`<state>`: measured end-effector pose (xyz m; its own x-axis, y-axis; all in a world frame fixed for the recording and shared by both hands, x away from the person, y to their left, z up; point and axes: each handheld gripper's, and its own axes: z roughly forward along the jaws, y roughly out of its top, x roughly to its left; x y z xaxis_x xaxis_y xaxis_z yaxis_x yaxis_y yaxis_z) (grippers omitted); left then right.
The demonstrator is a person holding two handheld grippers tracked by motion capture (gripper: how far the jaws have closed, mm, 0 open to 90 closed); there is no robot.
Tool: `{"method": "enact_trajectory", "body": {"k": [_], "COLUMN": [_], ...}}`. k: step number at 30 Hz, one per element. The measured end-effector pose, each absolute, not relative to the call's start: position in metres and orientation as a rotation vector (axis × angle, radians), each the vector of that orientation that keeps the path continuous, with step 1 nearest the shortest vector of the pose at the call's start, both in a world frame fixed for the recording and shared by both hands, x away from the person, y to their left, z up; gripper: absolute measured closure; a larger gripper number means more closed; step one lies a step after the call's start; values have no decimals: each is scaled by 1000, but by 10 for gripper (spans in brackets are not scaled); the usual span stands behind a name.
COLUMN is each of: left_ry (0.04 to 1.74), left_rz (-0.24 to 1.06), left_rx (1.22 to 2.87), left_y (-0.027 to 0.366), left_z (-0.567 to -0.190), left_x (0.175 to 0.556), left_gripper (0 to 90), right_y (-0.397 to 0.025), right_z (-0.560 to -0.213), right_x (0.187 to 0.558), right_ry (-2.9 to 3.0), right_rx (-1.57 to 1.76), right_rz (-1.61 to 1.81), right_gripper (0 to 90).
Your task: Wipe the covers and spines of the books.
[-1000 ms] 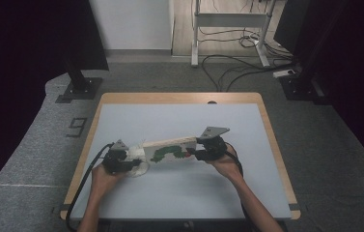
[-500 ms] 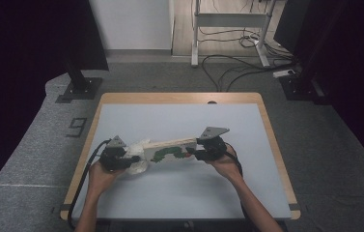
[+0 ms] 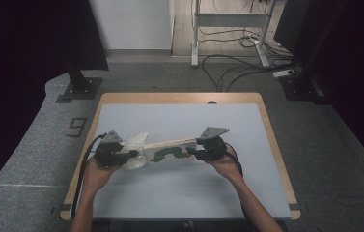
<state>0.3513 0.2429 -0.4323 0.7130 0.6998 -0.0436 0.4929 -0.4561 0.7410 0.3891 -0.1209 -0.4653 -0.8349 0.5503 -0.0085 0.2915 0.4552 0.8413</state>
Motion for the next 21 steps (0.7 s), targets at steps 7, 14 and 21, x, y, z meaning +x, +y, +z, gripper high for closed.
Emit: {"method": "enact_trajectory", "body": {"k": [7,14,21], "left_ry": [924,965,982], "left_rz": [337,298,282], "left_rx": [2148,2175,2218], "left_y": [242,240,238], "left_z": [-442,-470,-494], "left_x": [352,358,362], "left_gripper": [634,633,625], "right_y": [-121,-121,-121], "right_z": [-465,-466,-467], "right_x": [389,389,389], "right_ry": [2429,2427,2426], "right_rx": [725,728,730], "right_rz": [1322,1323,1329], "right_gripper": [514,514,514]}}
